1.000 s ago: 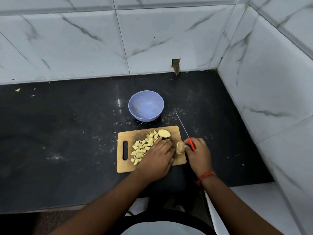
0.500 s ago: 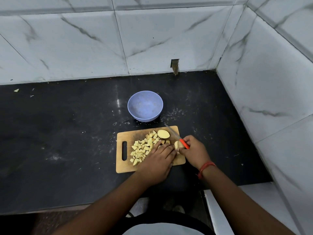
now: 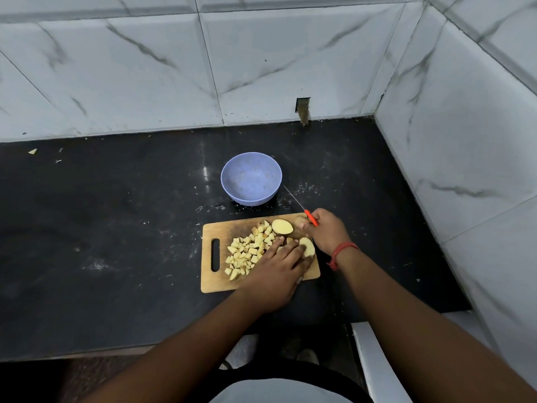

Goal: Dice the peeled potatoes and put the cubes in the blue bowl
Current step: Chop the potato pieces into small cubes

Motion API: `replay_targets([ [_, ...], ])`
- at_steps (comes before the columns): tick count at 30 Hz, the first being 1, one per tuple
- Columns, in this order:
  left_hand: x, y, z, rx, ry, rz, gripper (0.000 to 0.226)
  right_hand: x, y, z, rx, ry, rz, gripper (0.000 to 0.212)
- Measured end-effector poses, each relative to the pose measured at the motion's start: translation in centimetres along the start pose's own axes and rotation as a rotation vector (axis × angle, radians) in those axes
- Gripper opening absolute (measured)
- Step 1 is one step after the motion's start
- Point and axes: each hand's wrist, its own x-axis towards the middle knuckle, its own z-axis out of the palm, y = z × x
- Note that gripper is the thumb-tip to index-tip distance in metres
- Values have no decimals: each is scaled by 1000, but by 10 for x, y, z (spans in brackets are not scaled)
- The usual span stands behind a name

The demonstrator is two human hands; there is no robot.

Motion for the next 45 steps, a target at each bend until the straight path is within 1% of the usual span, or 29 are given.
replay_targets([
  [2, 2, -1, 0, 0, 0, -1, 51, 0, 2, 1, -90, 0, 17, 26],
  [4, 3, -1, -1, -12, 8, -2, 49, -3, 5, -1, -114, 20, 49, 30],
  [7, 3, -1, -1, -21, 23, -6, 46, -16, 8, -3, -25, 96, 67, 26],
  [10, 1, -1, 1, -42, 42, -14, 47, -36, 11, 4, 107, 111, 103, 20],
  [13, -3, -5, 3, -42, 42, -34, 51, -61, 11, 8, 110, 85, 125, 18],
  [18, -1, -15, 5, -20, 9, 13, 49, -105, 21, 3, -106, -7, 70, 16],
  [21, 0, -16, 6, -24, 11, 28, 48, -122, 24, 0, -229, -109, 81, 14],
  [23, 1, -16, 6, -18, 12, 38, 48, -127, 25, 0, -288, -144, 77, 14],
  [26, 2, -17, 6, -14, 12, 50, 49, -129, 24, 1, -318, -152, 93, 16],
  [33, 3, -18, 7, -11, 33, 67, 49, -119, 21, 10, -382, -226, 180, 19],
  [39, 4, -19, 9, -29, 45, 61, 47, -107, 13, 15, -443, -273, 262, 30],
  [42, 4, -19, 10, -28, 46, 60, 47, -103, 3, 15, -434, -298, 263, 36],
  [45, 4, -19, 11, -16, 43, 49, 46, -107, 0, 19, -457, -275, 330, 38],
])
